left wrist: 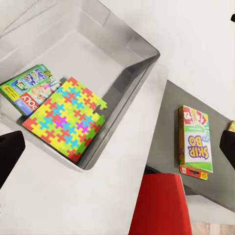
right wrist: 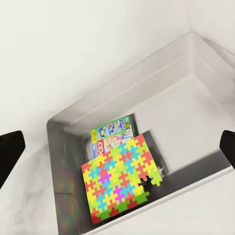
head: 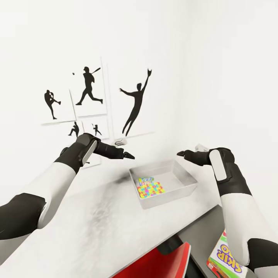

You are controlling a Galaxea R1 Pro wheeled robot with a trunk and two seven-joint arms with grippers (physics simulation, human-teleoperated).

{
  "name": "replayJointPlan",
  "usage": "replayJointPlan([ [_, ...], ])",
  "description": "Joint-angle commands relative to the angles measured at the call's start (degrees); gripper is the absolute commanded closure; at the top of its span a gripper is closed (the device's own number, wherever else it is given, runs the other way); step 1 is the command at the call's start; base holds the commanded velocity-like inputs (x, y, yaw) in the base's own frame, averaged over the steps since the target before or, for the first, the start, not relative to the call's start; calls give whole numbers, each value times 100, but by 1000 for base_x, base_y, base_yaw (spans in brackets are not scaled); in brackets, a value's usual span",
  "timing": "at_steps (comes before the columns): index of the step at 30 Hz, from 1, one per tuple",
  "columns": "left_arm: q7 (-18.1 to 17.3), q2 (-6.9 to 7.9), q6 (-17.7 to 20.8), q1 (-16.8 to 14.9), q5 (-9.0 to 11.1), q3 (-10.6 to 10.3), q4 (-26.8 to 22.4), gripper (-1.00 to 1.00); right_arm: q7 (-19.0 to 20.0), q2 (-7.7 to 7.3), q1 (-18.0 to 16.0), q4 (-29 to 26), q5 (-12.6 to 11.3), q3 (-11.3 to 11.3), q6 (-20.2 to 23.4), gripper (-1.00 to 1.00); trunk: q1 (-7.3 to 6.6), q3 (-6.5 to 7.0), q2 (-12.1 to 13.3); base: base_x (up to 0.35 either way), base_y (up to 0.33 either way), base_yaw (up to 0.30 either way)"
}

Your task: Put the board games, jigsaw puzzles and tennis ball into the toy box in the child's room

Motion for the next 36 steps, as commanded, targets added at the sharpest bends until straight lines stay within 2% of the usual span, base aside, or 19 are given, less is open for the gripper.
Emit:
replayJointPlan([
  [1, 25, 9, 37, -8, 57, -31, -2, -100, -45, 0, -6, -3, -55, -3, 22, -100, 4, -5, -13, 0, 0, 68],
  [24, 31, 14, 37, -8, 57, -33, -1, -100, -60, 17, -7, 53, -50, -9, 22, -100, 4, 39, -13, 0, 1, 17],
  [36, 23, 7, 37, -8, 65, -34, -1, -100, -63, 21, -10, 54, -48, -7, 22, -100, 4, 55, -13, 4, 85, -48],
])
